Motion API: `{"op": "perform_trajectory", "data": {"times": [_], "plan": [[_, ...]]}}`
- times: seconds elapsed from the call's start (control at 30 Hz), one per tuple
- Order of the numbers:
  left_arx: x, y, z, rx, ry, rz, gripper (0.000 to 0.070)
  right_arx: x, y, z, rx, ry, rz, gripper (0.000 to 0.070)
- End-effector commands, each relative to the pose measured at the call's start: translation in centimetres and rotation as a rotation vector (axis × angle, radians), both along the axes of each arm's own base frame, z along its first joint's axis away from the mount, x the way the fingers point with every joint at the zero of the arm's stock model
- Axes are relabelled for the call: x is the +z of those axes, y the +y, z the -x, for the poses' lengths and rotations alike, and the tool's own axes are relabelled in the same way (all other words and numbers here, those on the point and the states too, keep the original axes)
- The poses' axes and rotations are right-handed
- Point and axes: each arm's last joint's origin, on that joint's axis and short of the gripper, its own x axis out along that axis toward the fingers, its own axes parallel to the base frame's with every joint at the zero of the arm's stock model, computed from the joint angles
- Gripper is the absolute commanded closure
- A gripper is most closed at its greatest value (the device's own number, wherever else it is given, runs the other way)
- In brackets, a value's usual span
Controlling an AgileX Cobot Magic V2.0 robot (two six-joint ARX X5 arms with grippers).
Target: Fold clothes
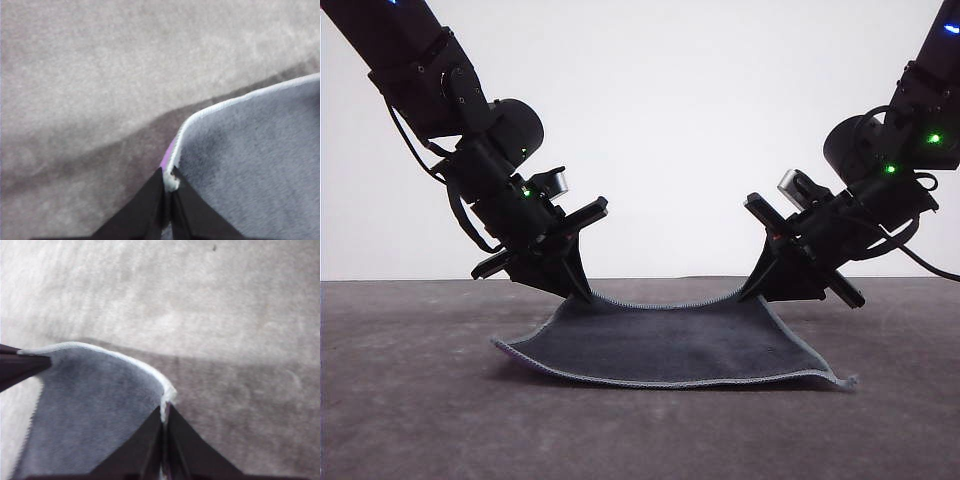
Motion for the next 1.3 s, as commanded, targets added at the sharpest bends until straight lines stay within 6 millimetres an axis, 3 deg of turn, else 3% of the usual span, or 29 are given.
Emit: {"op": "perform_trajectory", "data": {"times": [0.0, 0.43, 0.63, 0.83, 1.03, 1.27], "plan": [[1.5, -0.2, -0.2, -0.019, -0.057, -0.008, 0.0698, 1.3, 0.4, -0.2, 0.016, -0.052, 0.002, 0.0697], [3.9, 0.1, 1.0, -0.032, -0.066, -0.019, 0.0697, 3.1, 1.9, 1.8, 0.082, -0.085, 0.177, 0.0697], [3.6, 0.4, 1.9, -0.042, -0.043, -0.035, 0.0697, 3.7, 2.6, 2.3, 0.103, -0.104, 0.184, 0.0696], [2.8, 1.3, 4.2, -0.034, -0.060, -0.024, 0.0697, 3.7, 2.3, 3.9, 0.101, -0.120, 0.187, 0.0697], [2.4, 2.4, 7.5, -0.042, -0.085, -0.003, 0.0698, 3.8, 1.8, 6.7, 0.112, -0.141, 0.172, 0.0696], [2.7, 2.3, 10.1, -0.071, -0.076, -0.003, 0.0698, 3.6, 1.7, 9.9, 0.131, -0.149, 0.173, 0.0696]]}}
